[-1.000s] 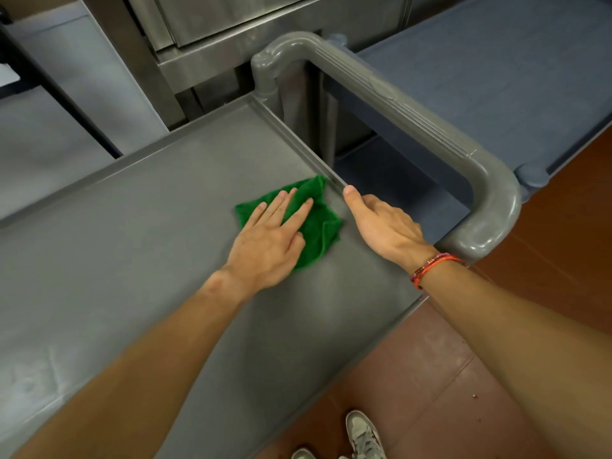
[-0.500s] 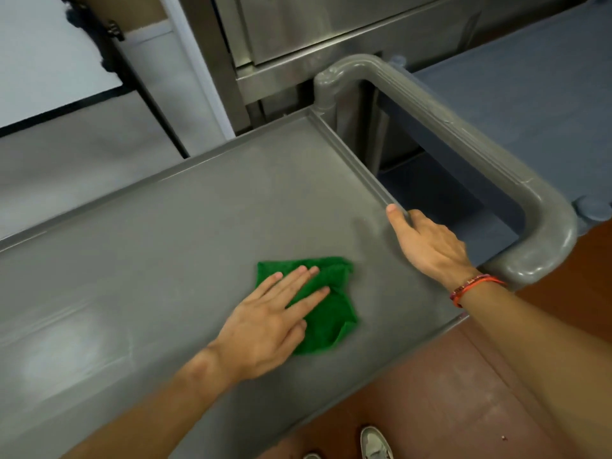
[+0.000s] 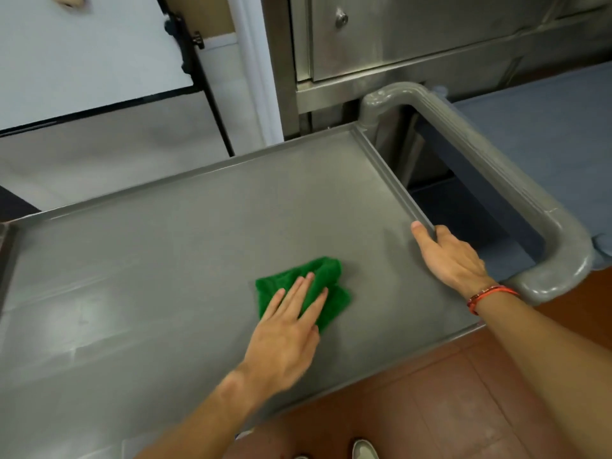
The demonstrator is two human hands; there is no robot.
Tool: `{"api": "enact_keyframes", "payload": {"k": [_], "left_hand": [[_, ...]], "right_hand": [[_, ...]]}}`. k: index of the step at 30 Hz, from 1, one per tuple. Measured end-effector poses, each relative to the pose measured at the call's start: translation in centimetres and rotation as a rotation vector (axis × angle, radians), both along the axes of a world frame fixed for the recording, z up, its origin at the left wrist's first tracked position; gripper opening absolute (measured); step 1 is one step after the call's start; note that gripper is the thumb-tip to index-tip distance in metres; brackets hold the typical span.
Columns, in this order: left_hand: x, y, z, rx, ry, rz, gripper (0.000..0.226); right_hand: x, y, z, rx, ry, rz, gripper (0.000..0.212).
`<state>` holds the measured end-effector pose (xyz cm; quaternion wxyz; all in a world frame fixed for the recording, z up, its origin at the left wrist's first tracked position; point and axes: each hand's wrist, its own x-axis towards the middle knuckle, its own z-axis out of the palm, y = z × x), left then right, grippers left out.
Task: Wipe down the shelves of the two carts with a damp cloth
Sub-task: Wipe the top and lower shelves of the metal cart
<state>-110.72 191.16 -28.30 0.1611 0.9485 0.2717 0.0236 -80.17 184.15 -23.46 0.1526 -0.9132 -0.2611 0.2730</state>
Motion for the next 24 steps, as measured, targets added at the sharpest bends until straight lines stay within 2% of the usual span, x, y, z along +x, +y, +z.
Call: {"api": "enact_keyframes", "payload": {"k": [3,7,10,14,18,22,24], "left_hand": [[-0.1,-0.4,0.7,-0.062,-0.002,0.042,0.06],[0.4,0.0,2.4,-0.169,-0.065,0.107,0.062],[0.6,0.0,3.8,-0.337,-0.217,0.222,0.062],[0.9,-0.4,6.5,-0.53,-0.46,0.387,0.062],[1.3,-1.2,10.6,-0.689,-0.661,0.471,0.061],[1.0,-2.7,15.1,-0.798,-0.837,0.502,0.059],[0.6,-3.2,16.8,-0.833,-0.913,0.538,0.058]], "right_hand": [[0.1,0.0,-0.2,0.0,-0.02,0.036,0.089],[-0.7,0.2,0.2,-0.018,-0.181,0.105,0.08],[-2.4,0.6,1.3,0.054,-0.251,0.174,0.073],[-5.4,1.3,3.8,0.165,-0.215,0.262,0.064],[-8.6,1.3,6.1,0.321,0.038,0.282,0.055],[-12.1,0.6,8.7,0.513,0.492,0.161,0.032],[-13.5,0.4,10.2,0.546,0.689,0.128,0.029]]}}
